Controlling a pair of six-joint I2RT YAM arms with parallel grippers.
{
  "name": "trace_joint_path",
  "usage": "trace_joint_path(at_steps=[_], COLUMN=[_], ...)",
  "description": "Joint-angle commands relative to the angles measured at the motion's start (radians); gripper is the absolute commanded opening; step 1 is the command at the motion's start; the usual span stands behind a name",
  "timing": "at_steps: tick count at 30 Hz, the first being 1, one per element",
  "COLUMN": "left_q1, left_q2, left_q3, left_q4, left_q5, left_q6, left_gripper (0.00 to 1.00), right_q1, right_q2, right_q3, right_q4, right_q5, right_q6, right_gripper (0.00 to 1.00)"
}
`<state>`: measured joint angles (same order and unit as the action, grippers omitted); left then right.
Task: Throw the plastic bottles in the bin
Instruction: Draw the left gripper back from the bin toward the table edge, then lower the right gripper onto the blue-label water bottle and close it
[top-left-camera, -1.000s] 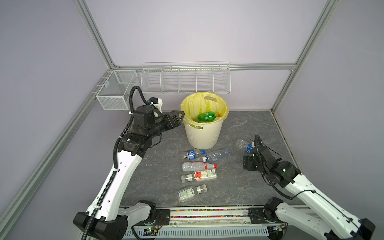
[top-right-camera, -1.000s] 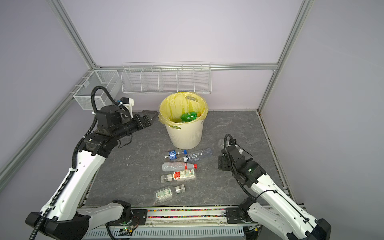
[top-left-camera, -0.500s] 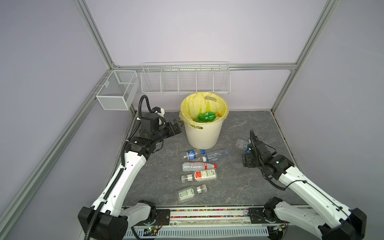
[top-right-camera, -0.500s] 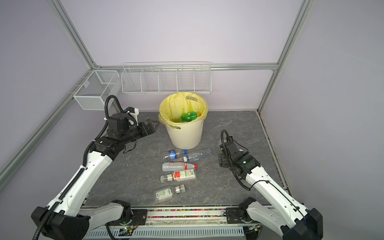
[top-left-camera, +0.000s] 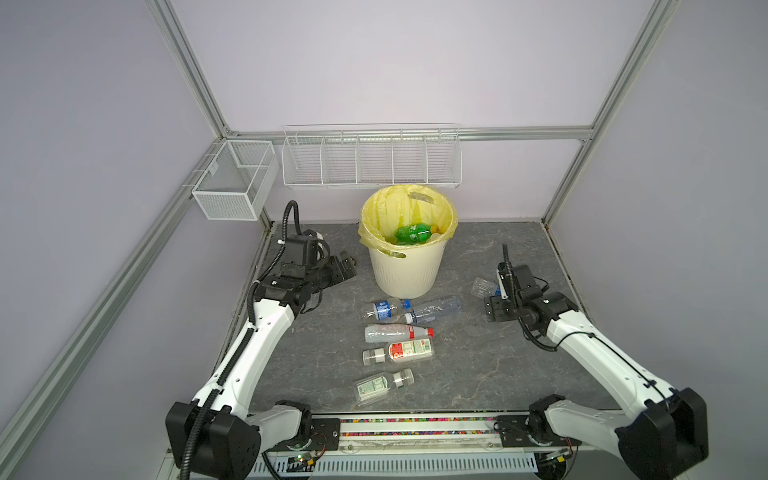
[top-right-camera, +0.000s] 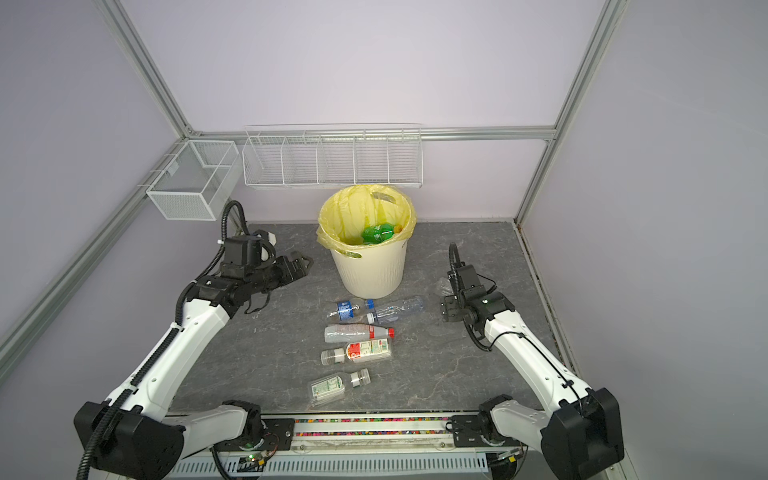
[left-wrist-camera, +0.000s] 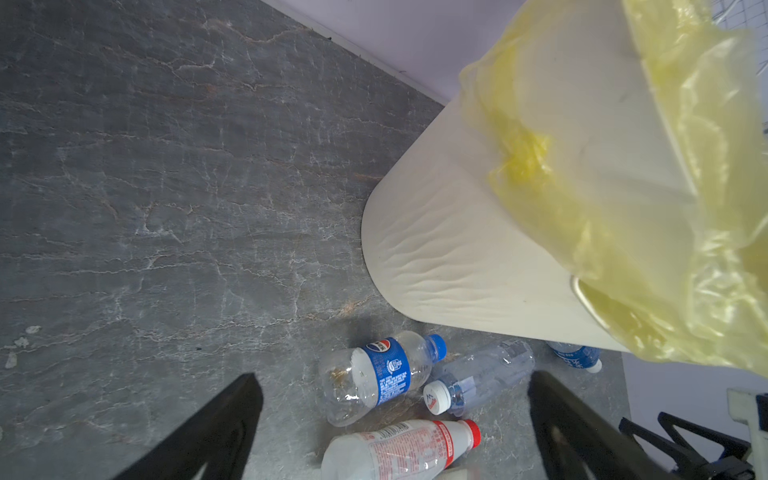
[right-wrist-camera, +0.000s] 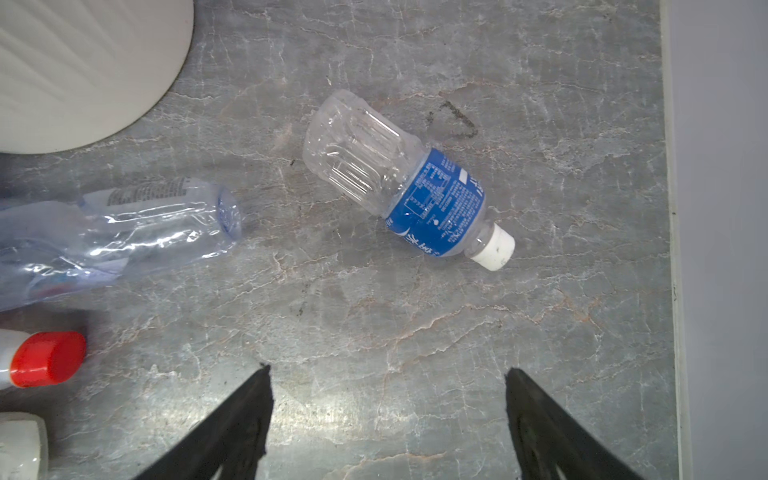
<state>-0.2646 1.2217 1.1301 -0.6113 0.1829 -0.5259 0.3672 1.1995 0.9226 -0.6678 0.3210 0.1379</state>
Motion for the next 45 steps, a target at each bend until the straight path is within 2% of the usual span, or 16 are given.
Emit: trace_joint_path(at_steps=[1,2,5,9,12,16,22,25,34,40,45], left_q1=[0.004,0.012,0.053,0.069,0.093,0.103,0.107,0.108,0.111,0.114,0.115], left_q2=[0.027,0.035,0.047,0.045,0.044,0.035,0.021,0.017,-0.008,-0.019,-0.017], left_q3=[-0.037,-0.045,-0.056,-0.042,-0.055,-0.068,-0.088,-0.092,-0.112,-0.107,-0.114], left_q4=[-0.01,-0.014,-0.001,-0.002,0.014,0.029,0.058,0.065,0.08,0.073,0.08], left_q5=[-0.026,-0.037,0.055,0.066,0.103,0.128,0.16,0.161,0.152,0.144,0.151], left_q6=[0.029,0.018,0.004,0.008,0.002,0.003,0.0,0.0,0.003,0.009,0.004], left_gripper=[1.0,1.0,1.0,1.0,1.0,1.0,1.0,1.0,1.0,1.0,1.0], right_q1=[-0.016,-0.023,-0.05,-0.084,-0.105,-0.182,-0.284,-0.31,-0.339,-0.338,-0.331], right_q2=[0.042,0.052,0.081,0.147,0.192,0.172,0.263,0.291,0.5,0.511,0.516], right_q3=[0.041,0.046,0.06,0.098,0.123,0.132,0.195,0.209,0.316,0.248,0.222], right_q4=[0.034,0.042,0.07,0.077,0.078,0.12,0.101,0.13,0.09,0.178,0.173], right_q5=[-0.042,-0.035,-0.063,-0.133,-0.23,-0.359,-0.391,-0.483,-0.439,-0.447,-0.451], right_q6=[-0.123,-0.132,-0.158,-0.205,-0.306,-0.326,-0.372,-0.379,-0.429,-0.436,-0.425], right_gripper=[0.89,0.89,0.89,0.89,0.89,0.88,0.88,0.88,0.88,0.88,0.88])
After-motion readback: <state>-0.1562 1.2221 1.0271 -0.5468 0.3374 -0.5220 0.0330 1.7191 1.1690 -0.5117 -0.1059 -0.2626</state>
